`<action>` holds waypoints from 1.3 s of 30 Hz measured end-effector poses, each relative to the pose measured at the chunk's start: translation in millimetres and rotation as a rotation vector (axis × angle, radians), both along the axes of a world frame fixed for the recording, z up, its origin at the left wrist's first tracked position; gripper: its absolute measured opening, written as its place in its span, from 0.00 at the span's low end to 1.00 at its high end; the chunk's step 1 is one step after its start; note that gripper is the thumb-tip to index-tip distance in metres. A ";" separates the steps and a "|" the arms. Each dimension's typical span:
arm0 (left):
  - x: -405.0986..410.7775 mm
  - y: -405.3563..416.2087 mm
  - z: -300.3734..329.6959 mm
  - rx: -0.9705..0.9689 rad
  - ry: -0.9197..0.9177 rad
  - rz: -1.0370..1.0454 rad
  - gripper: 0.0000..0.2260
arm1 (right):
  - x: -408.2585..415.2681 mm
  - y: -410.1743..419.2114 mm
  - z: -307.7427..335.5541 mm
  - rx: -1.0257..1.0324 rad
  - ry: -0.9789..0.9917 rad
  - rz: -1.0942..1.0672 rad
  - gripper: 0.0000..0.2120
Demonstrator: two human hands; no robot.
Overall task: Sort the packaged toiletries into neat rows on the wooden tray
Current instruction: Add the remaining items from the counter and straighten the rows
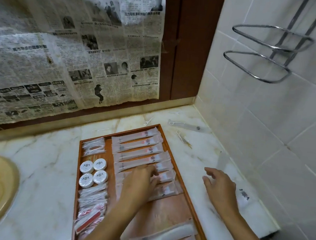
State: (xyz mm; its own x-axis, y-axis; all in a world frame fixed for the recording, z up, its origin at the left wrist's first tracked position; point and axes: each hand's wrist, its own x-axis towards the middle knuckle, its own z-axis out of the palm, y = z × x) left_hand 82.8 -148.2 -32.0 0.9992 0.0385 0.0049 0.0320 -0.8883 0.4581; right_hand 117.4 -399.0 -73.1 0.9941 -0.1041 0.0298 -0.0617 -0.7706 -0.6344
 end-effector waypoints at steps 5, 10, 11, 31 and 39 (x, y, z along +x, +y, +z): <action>37.4 -68.7 3.9 -0.124 0.068 -0.041 0.09 | 10.8 -36.3 -8.8 -0.014 0.092 -0.153 0.14; 67.6 -126.9 -9.7 -0.183 0.231 -0.094 0.12 | 23.5 -55.3 -13.7 0.091 0.182 -0.223 0.17; 71.6 -136.7 -13.4 -0.176 0.261 -0.093 0.12 | 25.7 -59.0 -14.0 0.105 0.185 -0.220 0.17; 101.0 -190.7 -44.1 -0.313 0.497 -0.044 0.10 | 45.4 -83.6 -17.0 0.205 0.264 -0.123 0.17; 95.5 -139.8 -17.6 -0.634 0.461 0.083 0.05 | 45.2 -66.9 1.4 0.423 0.262 -0.079 0.15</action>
